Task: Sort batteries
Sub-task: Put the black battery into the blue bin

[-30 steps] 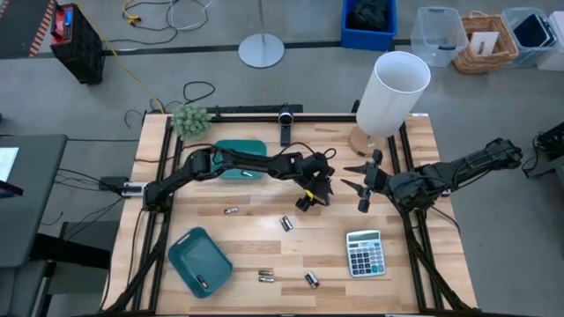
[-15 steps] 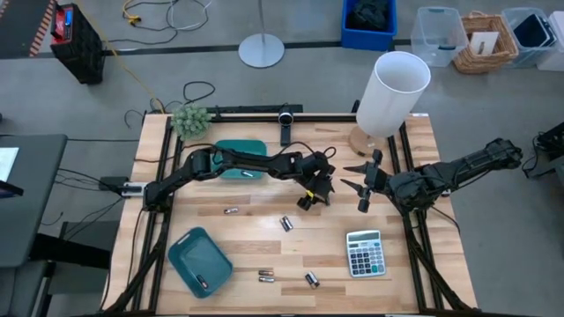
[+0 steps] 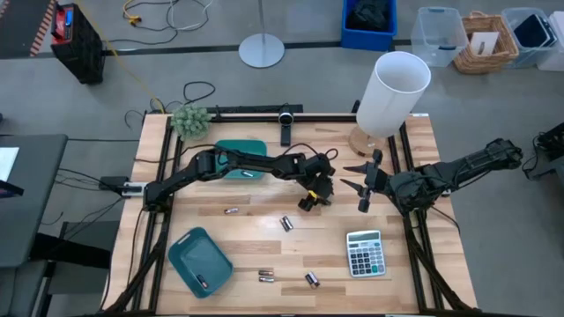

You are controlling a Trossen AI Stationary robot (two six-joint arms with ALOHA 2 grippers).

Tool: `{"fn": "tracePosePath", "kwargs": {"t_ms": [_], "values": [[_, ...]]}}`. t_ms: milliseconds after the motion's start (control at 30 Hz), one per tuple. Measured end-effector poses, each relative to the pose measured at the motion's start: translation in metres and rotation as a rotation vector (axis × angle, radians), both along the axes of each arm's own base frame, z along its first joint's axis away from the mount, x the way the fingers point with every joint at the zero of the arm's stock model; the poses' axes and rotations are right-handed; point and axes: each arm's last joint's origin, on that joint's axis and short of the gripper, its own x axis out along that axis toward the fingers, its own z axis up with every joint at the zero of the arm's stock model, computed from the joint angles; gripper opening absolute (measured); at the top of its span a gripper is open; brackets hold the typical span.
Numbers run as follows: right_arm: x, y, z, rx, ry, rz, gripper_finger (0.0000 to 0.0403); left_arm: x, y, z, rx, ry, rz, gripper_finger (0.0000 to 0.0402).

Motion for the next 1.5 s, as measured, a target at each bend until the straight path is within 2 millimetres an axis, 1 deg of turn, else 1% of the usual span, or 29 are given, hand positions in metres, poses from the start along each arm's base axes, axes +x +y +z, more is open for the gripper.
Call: {"fn": "tracePosePath", "kwargs": {"t_ms": [133, 367, 400, 533, 833, 1133, 1233, 1333, 1433, 1500], "values": [[0.0, 0.0, 0.0, -0.002, 0.004, 0.0, 0.0179, -0.003, -0.001, -0.003, -0.015, 0.054, 0.022, 0.0161], [0.0, 0.0, 0.0, -0.002, 0.004, 0.0, 0.0179, -0.005, -0.004, -0.005, -0.062, 0.105, 0.086, 0.0046], [0.0, 0.0, 0.0, -0.002, 0.004, 0.0, 0.0179, -0.005, -0.004, -0.005, -0.065, 0.109, 0.092, 0.0042], [0.0, 0.0, 0.0, -0.002, 0.004, 0.0, 0.0179, -0.005, -0.006, -0.006, -0.071, 0.115, 0.102, 0.0042], [0.001, 0.002, 0.005, -0.031, -0.039, 0.014, 0.0179, -0.006, 0.0, 0.006, -0.143, 0.097, 0.135, 0.0042], [0.0, 0.006, 0.007, -0.068, -0.053, -0.011, 0.0179, -0.003, 0.0, 0.014, -0.172, 0.049, 0.176, 0.0042], [-0.001, 0.008, 0.009, -0.087, -0.063, -0.015, 0.0179, 0.0, 0.0, 0.023, -0.183, 0.002, 0.186, 0.0042], [-0.002, 0.01, 0.01, -0.098, -0.072, -0.018, 0.0179, 0.0, -0.002, 0.036, -0.183, -0.039, 0.2, 0.0042], [-0.003, 0.012, 0.011, -0.112, -0.075, -0.031, 0.0179, -0.007, -0.002, 0.047, -0.186, -0.095, 0.222, 0.0042], [-0.003, 0.013, 0.011, -0.115, -0.075, -0.031, 0.0179, -0.015, -0.004, 0.055, -0.2, -0.135, 0.239, 0.0042]]}}
